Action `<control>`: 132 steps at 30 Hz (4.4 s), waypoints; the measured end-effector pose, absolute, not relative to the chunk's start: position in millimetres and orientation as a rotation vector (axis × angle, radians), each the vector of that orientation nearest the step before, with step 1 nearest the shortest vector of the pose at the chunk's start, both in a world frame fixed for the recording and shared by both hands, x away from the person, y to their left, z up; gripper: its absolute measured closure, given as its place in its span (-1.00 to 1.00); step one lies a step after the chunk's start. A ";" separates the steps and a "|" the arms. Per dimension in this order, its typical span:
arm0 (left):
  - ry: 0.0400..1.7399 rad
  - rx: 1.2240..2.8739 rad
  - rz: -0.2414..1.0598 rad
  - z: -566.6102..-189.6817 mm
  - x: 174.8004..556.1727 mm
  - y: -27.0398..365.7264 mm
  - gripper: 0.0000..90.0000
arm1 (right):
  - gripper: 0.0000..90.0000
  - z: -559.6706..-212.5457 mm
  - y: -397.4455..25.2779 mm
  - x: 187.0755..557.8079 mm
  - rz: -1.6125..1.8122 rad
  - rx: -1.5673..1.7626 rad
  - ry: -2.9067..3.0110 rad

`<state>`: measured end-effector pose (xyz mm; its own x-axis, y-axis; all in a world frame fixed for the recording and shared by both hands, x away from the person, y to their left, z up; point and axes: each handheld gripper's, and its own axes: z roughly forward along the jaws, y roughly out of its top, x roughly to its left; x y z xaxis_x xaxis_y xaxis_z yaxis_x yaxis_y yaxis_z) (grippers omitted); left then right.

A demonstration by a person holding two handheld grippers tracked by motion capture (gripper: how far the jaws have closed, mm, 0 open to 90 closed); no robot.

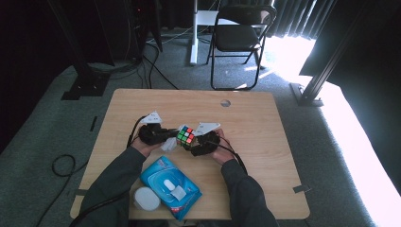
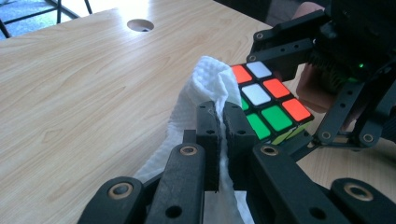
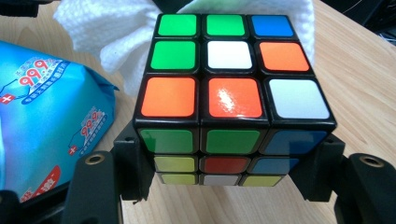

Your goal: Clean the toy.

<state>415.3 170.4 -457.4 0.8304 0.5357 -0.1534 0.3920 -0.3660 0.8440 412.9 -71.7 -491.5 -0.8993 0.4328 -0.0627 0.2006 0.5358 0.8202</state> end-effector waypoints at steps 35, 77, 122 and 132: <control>0.654 2.017 0.137 -459.9 413.3 170.7 0.93 | -0.24 -495.1 -78.3 417.1 1.270 0.592 2.488; 0.645 2.114 0.235 -465.3 407.9 153.8 0.93 | -0.24 -490.0 -68.0 420.4 1.255 0.741 2.397; 0.900 2.316 0.331 -508.4 429.2 177.5 0.68 | -0.24 -476.6 -70.7 425.2 1.326 0.796 2.367; 1.072 2.333 0.356 -523.0 435.3 190.6 0.08 | -0.24 -477.5 -69.0 424.1 1.328 0.786 2.374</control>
